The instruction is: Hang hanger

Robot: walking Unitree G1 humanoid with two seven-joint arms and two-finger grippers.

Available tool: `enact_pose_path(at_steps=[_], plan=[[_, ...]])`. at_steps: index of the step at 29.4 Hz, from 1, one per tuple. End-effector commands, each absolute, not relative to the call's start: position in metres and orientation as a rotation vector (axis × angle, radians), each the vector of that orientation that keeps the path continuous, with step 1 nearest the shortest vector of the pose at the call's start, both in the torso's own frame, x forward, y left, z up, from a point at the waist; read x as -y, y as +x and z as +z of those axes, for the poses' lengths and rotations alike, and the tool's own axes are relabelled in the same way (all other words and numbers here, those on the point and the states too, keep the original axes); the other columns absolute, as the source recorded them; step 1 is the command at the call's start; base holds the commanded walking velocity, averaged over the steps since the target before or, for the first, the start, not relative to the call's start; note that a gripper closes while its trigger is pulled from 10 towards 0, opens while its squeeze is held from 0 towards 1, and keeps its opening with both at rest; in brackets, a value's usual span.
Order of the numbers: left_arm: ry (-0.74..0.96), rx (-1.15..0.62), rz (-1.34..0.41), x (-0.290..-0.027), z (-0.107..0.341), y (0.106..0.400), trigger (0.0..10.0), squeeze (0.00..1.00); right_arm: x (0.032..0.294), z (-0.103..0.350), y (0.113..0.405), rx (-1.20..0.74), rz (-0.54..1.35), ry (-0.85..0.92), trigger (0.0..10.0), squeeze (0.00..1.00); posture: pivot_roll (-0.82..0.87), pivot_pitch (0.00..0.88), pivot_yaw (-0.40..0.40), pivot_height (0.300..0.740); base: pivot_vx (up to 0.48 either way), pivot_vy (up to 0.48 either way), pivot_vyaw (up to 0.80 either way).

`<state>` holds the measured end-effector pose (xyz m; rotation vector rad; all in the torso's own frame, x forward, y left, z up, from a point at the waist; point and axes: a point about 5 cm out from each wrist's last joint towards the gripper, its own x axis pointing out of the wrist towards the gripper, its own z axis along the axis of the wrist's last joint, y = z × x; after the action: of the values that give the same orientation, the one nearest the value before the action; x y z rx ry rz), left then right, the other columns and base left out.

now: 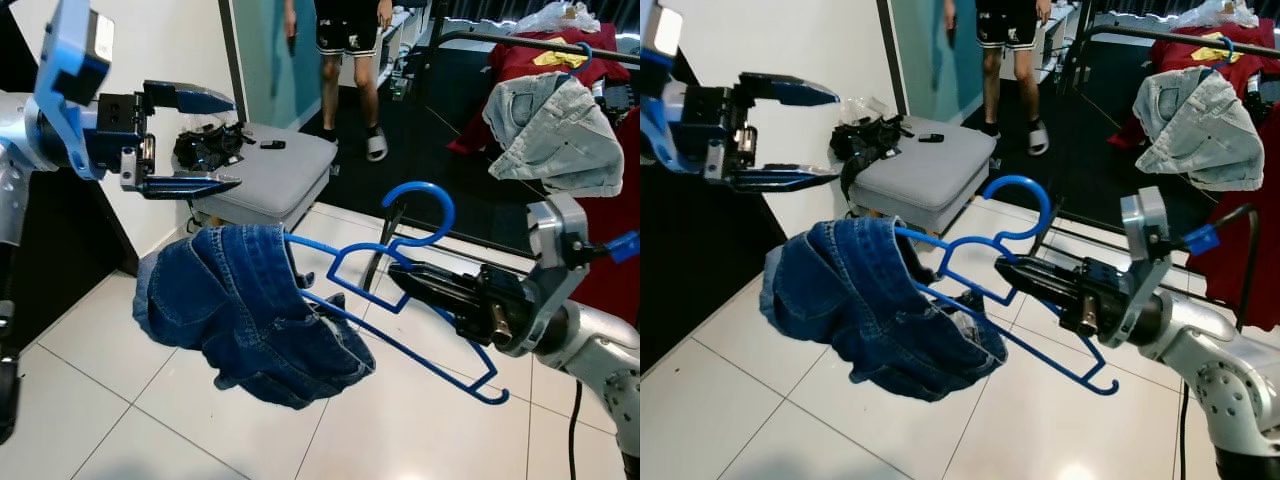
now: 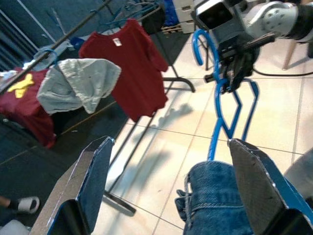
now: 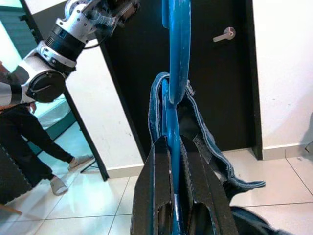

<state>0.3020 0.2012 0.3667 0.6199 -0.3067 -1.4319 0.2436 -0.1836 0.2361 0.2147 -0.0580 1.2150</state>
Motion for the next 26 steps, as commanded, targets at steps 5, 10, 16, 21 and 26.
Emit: enact_pose_path(at_steps=[5,10,16,21,26], plan=[[0.694,0.047,-1.521,-0.197,0.344,0.303,10.0,0.00,0.175,0.246,0.242,0.132,1.271,0.168,10.0,0.00,0.04,0.030,0.071,0.740,0.000,0.000,0.00],[0.728,-0.050,-1.512,-0.198,0.332,0.307,10.0,0.00,0.175,0.247,0.241,0.140,1.274,0.160,10.0,0.00,0.04,0.030,0.072,0.740,0.000,0.000,0.00],[0.778,-0.198,-1.472,-0.199,0.310,0.315,10.0,0.00,0.172,0.249,0.241,0.162,1.291,0.149,10.0,0.00,0.04,0.021,0.068,0.740,0.000,0.000,0.00],[0.809,-0.300,-1.465,-0.200,0.296,0.315,10.0,0.00,0.170,0.253,0.241,0.181,1.304,0.145,10.0,0.00,0.04,0.012,0.072,0.740,0.000,0.000,0.00],[0.812,-0.329,-1.475,-0.199,0.293,0.314,10.0,0.00,0.169,0.253,0.241,0.185,1.305,0.143,10.0,0.00,0.04,0.015,0.076,0.740,0.000,0.000,0.00]])
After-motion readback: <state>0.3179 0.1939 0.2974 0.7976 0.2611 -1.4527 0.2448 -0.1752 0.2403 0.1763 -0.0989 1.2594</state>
